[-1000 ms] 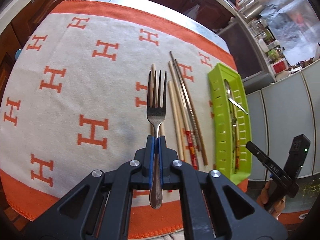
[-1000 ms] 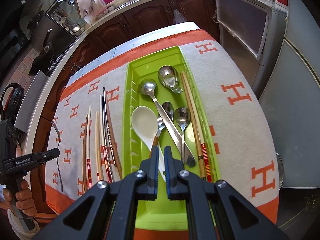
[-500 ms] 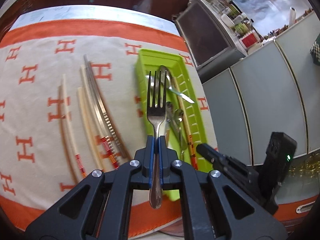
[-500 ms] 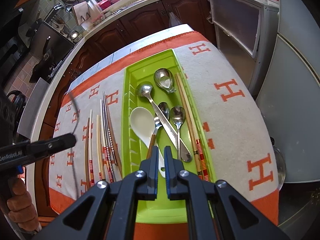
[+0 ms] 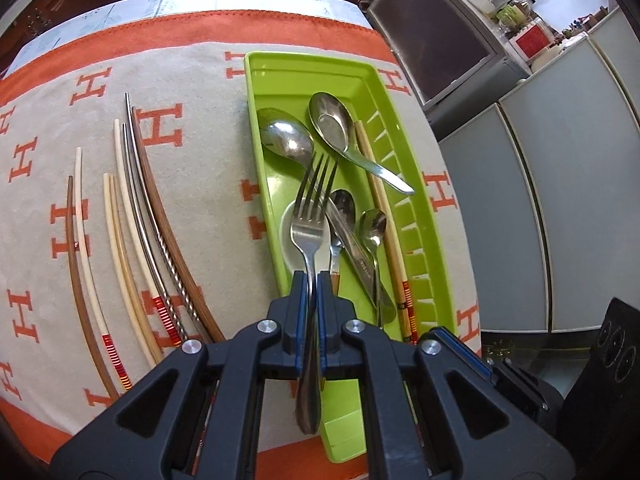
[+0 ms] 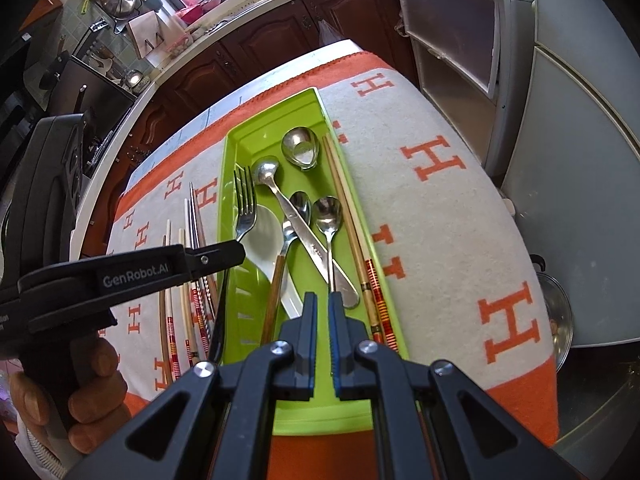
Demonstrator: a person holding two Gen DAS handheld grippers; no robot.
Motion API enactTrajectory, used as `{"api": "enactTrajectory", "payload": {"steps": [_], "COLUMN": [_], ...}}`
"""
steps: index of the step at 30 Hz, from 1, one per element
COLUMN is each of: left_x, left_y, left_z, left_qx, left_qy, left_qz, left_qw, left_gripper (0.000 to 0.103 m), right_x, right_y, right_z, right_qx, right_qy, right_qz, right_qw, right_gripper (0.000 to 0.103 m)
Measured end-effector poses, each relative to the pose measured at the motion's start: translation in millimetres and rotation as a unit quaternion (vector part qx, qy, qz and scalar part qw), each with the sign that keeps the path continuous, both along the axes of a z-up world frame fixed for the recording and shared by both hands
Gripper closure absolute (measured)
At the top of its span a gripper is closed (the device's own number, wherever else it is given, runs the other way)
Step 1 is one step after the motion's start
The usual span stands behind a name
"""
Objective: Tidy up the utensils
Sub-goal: 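Release the fork into the tray with the left tool while the right tool returns over the chopsticks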
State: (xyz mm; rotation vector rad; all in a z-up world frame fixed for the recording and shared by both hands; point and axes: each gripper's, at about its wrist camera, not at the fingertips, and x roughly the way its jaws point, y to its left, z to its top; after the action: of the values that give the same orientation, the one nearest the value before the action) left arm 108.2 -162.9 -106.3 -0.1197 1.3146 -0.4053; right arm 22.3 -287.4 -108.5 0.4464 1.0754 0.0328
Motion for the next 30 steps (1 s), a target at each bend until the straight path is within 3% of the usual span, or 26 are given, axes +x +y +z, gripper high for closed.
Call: {"api": "enactTrajectory", "payload": {"steps": [10, 30], "left_x": [-28, -60], "left_y": [32, 178], "left_z": [26, 3], "left_qx": [0.018, 0.089], "left_qy": [-0.040, -0.048], "left_qz": [-0.023, 0.079], "left_qw": [0.9988, 0.9918], "left_gripper": [0.101, 0.100], "right_x": [4, 6], "right_y": [17, 86], "right_z": [-1, 18], "right_qx": [-0.008, -0.052], "right_qy": [0.002, -0.013], "right_qz": [0.016, 0.082], "right_qw": [1.000, 0.995], "right_gripper": [0.097, 0.098]}}
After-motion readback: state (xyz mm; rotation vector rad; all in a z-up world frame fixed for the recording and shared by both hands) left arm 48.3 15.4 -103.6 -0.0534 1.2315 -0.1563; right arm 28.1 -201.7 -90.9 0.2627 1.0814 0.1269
